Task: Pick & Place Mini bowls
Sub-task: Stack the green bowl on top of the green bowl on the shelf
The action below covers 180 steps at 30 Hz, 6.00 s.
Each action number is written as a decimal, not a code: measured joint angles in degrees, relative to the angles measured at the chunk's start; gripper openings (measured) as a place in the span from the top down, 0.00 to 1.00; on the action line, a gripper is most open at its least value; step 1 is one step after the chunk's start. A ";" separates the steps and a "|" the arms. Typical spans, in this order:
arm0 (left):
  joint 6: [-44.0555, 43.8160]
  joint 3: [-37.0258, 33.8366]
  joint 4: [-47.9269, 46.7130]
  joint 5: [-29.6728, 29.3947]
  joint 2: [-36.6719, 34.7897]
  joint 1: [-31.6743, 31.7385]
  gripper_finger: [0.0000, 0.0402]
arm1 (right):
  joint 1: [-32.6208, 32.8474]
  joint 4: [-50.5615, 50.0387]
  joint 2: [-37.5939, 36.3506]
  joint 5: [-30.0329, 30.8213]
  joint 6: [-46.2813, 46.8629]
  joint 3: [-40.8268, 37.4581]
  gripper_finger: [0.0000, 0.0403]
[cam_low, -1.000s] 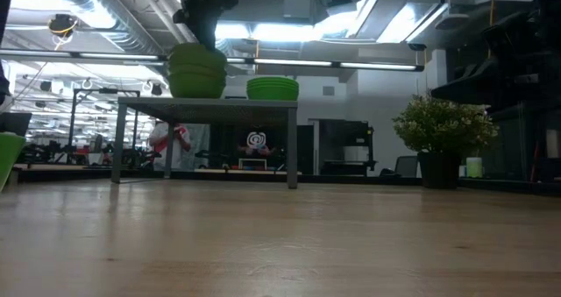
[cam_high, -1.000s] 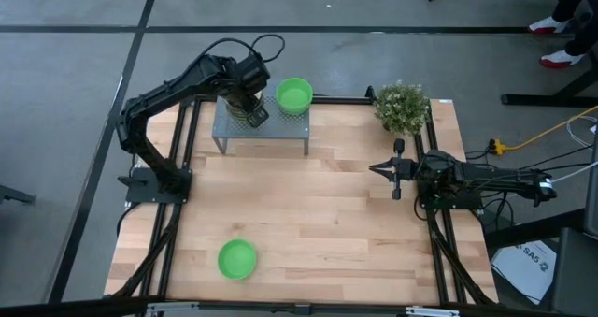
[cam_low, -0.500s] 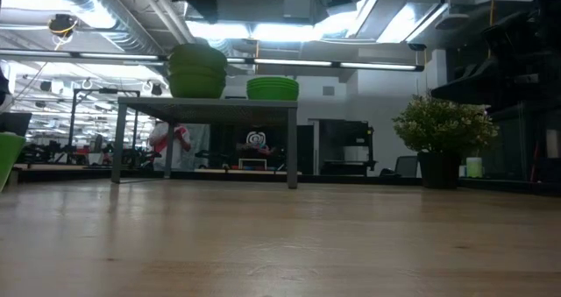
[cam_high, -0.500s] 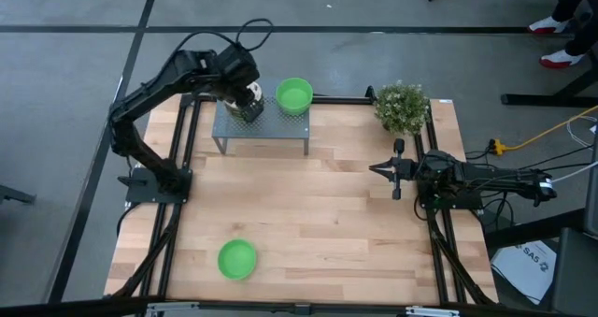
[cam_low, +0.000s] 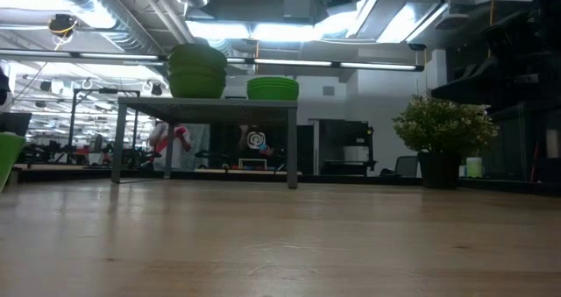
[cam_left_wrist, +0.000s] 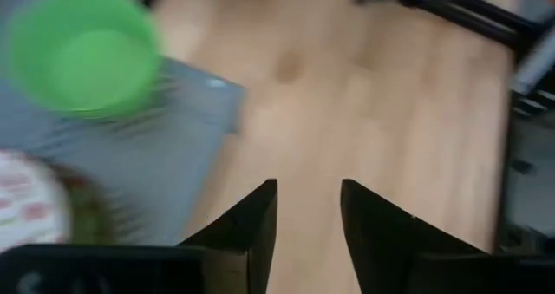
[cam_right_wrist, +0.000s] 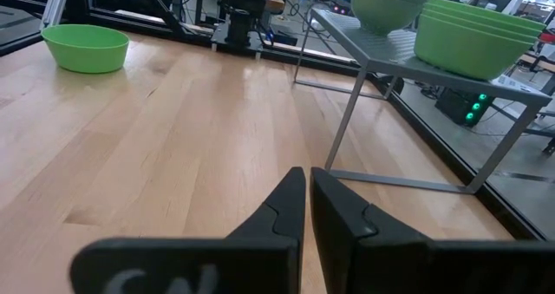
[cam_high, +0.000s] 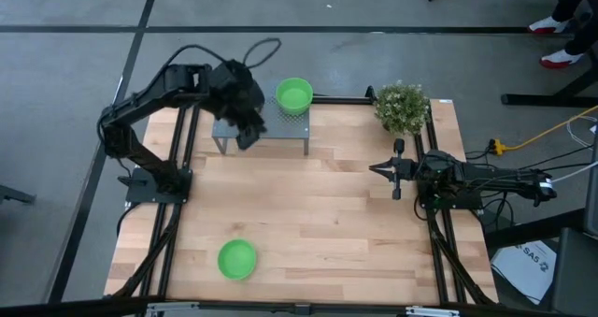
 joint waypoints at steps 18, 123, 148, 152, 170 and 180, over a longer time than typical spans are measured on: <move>-11.51 -0.33 -1.42 2.36 0.00 -23.10 0.68 | 0.00 0.00 0.02 -0.02 0.00 0.00 0.94; -15.84 -51.84 49.87 -24.17 14.51 -69.60 0.99 | 0.00 -0.01 0.00 0.00 -0.01 0.00 0.94; -28.89 -49.40 51.65 -47.49 -6.73 -55.74 0.99 | 0.00 -0.02 -0.01 -0.02 0.00 0.00 0.94; -27.79 -49.40 55.50 -54.81 -11.47 -52.72 0.99 | 0.00 -0.01 0.00 -0.01 0.00 0.00 0.94; -8.30 -37.20 56.30 -46.82 -15.64 -31.45 0.99 | 0.00 0.00 0.00 -0.01 0.00 0.00 0.94; 5.24 -25.70 45.81 -38.58 -15.19 -15.90 0.99 | 0.00 0.00 0.01 -0.02 0.00 0.00 0.94</move>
